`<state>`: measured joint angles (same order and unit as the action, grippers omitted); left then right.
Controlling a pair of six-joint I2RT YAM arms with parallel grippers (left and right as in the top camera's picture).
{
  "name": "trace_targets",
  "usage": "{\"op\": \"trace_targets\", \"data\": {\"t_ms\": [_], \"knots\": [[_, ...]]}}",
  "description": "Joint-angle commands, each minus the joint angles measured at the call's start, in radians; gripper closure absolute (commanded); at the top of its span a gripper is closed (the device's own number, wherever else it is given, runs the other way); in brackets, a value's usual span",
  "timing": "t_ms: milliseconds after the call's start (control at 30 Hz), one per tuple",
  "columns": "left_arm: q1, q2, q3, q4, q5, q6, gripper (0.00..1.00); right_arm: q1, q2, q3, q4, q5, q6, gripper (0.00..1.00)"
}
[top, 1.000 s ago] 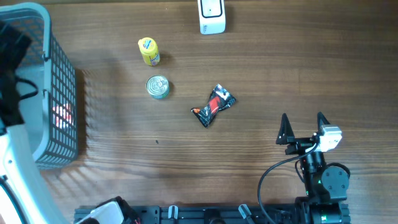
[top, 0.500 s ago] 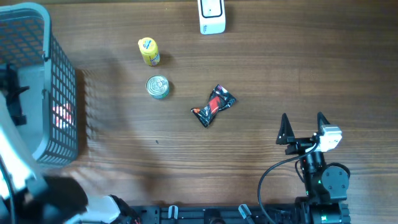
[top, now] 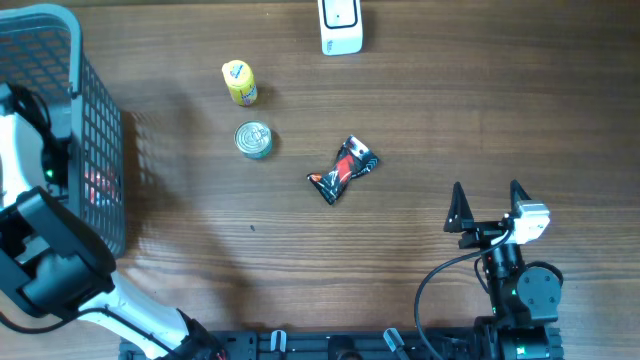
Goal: Scan the item barcode
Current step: 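Reach the left gripper into the basket and grasp the white-red snack packet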
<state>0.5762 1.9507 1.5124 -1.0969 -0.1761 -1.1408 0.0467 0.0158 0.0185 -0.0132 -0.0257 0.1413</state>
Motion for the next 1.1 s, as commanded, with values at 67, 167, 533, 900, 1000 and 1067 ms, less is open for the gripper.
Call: {"op": "trace_targets", "data": {"t_ms": [67, 167, 533, 900, 1000, 1067], "knots": [[-0.031, 0.004, -0.17, 0.172, 0.094, -0.02, 0.0, 0.002, -0.002, -0.008, 0.005, -0.013, -0.004, 0.0], [-0.04, 0.004, -0.245, 0.264, 0.105, -0.02, 0.0, 0.002, -0.002, -0.008, 0.005, -0.013, -0.004, 0.0], [-0.041, 0.003, -0.281, 0.298, 0.097, -0.019, 0.37, 0.002, -0.002, -0.008, 0.005, -0.013, -0.004, 0.0], [-0.04, -0.027, -0.266, 0.297, 0.097, -0.019, 0.45, 0.002, -0.002, -0.008, 0.005, -0.013, -0.005, 0.0], [-0.04, -0.058, -0.251, 0.29, 0.098, -0.015, 0.46, 0.002, -0.002, -0.008, 0.005, -0.013, -0.004, 0.0], [-0.04, -0.085, -0.238, 0.277, 0.098, -0.015, 0.46, 0.002, -0.002, -0.008, 0.005, -0.013, -0.004, 0.0]]}}
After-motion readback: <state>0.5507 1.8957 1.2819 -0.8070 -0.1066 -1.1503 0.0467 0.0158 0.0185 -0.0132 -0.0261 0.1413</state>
